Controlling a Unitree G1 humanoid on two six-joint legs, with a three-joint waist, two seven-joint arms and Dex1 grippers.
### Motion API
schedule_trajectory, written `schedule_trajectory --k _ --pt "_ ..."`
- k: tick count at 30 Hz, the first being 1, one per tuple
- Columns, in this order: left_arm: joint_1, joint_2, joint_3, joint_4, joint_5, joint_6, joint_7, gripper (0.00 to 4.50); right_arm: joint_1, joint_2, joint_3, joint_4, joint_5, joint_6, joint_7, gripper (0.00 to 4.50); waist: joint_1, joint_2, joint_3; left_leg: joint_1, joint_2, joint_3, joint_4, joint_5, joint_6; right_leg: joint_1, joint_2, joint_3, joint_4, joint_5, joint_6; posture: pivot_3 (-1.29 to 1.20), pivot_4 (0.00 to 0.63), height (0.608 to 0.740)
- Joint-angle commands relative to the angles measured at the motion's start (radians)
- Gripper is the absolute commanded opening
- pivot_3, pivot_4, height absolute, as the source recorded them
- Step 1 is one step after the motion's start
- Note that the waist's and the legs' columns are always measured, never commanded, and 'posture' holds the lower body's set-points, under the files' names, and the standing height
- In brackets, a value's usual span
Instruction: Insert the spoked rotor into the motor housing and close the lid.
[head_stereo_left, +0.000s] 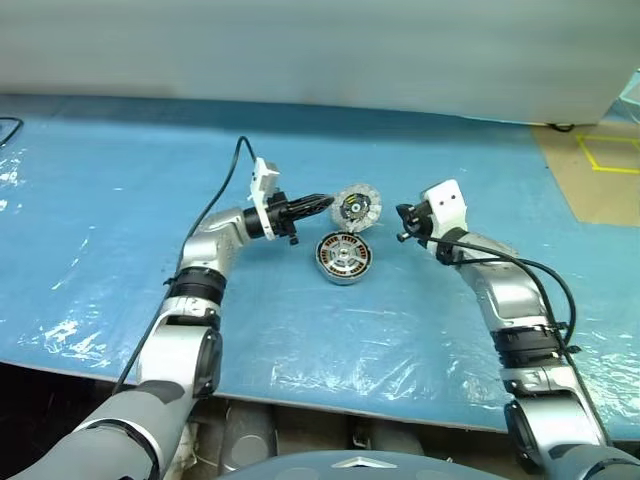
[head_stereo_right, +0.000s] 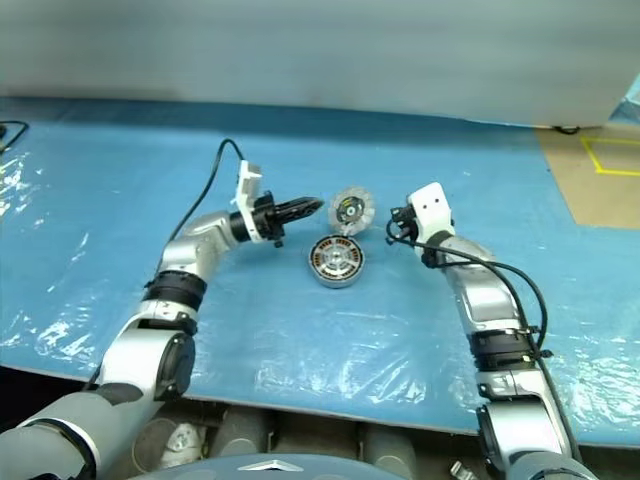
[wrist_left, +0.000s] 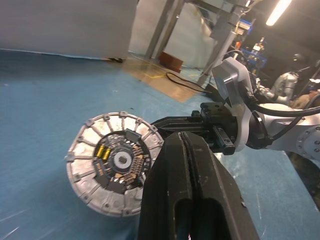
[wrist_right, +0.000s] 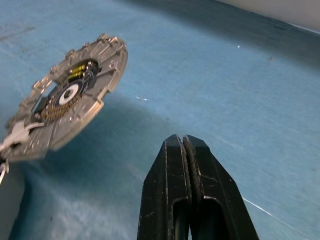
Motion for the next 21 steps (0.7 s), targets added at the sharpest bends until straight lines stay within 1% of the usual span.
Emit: schedule_trajectory --k 1,5,8,10,13,19,21 --pt "0.056 0.02 -0.004 -0.163 -0.057 0.069 0.037 0.02 -0.073 0.048 -0.019 0.122 0.005 -0.06 -0.014 0.0 0.001 0.0 0.0 0.0 0.0 0.0 0.0 0.0 0.0 0.0 0.0 0.0 0.0 -0.002 -0.003 0.0 0.15 0.74" --pt "0.144 0.045 -0.015 -0.272 -0.081 0.116 0.08 0.02 -0.162 0.132 -0.079 0.287 0.103 -0.07 0.052 0.0 -0.001 0.001 0.0 0.0 0.0 0.001 0.001 0.0 0.0 0.0 -0.001 0.0 0.001 -0.002 -0.003 0.0 0.15 0.74" --pt "0.195 0.059 -0.026 -0.335 -0.103 0.154 0.095 0.02 -0.2 0.167 -0.134 0.35 0.181 -0.076 0.125 0.0 0.001 0.001 0.0 0.0 0.001 0.001 0.001 0.0 0.0 -0.001 0.0 0.0 0.003 -0.003 -0.005 0.0 0.15 0.74" --pt "0.238 0.087 -0.03 -0.382 -0.122 0.183 0.089 0.02 -0.208 0.182 -0.157 0.352 0.233 -0.068 0.191 0.0 0.0 0.001 0.0 -0.001 0.002 0.001 0.002 0.0 0.0 -0.002 0.0 0.0 0.006 -0.004 -0.007 0.0 0.15 0.74" --pt "0.282 0.139 -0.027 -0.421 -0.137 0.202 0.084 0.02 -0.205 0.186 -0.173 0.347 0.272 -0.052 0.245 0.0 0.0 0.001 0.001 -0.001 0.005 0.001 0.003 0.0 0.0 -0.004 0.002 -0.001 0.009 -0.005 -0.009 0.0 0.15 0.74" --pt "0.388 0.312 -0.144 -0.489 -0.077 0.21 -0.006 0.02 -0.164 0.174 -0.156 0.256 0.303 -0.005 0.324 0.0 -0.003 0.002 0.001 0.0 0.008 0.002 0.005 -0.001 -0.001 -0.003 0.004 -0.002 0.012 -0.007 -0.011 0.0 0.15 0.74" --pt "0.401 0.34 -0.172 -0.496 -0.068 0.207 -0.013 0.02 -0.14 0.157 -0.107 0.216 0.264 -0.009 0.352 0.0 -0.002 0.002 0.001 0.0 0.008 0.003 0.005 -0.001 -0.001 -0.003 0.004 -0.002 0.011 -0.007 -0.011 0.0 0.15 0.74"
